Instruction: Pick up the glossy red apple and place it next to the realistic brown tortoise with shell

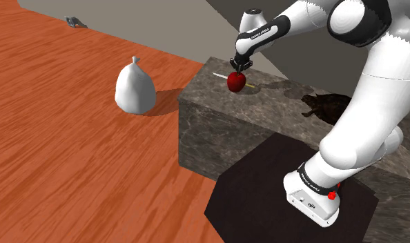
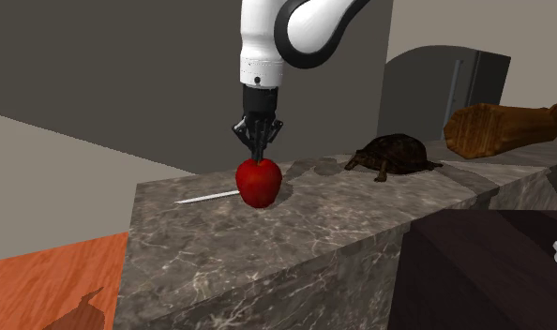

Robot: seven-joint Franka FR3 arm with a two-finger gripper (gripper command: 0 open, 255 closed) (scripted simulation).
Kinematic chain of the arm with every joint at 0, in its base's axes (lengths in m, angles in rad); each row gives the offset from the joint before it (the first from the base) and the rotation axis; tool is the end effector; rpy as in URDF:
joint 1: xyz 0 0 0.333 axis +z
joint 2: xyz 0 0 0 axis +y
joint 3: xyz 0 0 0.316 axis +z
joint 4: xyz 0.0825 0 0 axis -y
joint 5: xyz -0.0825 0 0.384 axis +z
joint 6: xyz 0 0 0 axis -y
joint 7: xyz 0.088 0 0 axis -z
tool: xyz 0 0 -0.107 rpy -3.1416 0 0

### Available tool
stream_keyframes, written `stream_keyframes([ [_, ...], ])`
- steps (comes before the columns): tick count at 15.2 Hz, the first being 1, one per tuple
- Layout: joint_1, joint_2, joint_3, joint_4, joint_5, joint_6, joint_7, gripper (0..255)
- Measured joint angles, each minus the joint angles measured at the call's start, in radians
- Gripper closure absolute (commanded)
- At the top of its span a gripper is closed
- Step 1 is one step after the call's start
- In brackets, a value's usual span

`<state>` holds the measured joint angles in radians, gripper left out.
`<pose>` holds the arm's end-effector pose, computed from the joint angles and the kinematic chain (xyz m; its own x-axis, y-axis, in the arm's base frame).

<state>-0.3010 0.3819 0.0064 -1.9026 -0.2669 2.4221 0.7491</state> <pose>0.6126 -0.1873 0.3127 0.6454 -0.7314 0.2203 -0.7578 -0.6493 0.0643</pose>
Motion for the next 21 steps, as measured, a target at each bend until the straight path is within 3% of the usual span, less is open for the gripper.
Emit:
stream_keyframes([
  [21,-0.005,-0.126,0.016,0.110,0.045,-0.232,-0.062,255],
])
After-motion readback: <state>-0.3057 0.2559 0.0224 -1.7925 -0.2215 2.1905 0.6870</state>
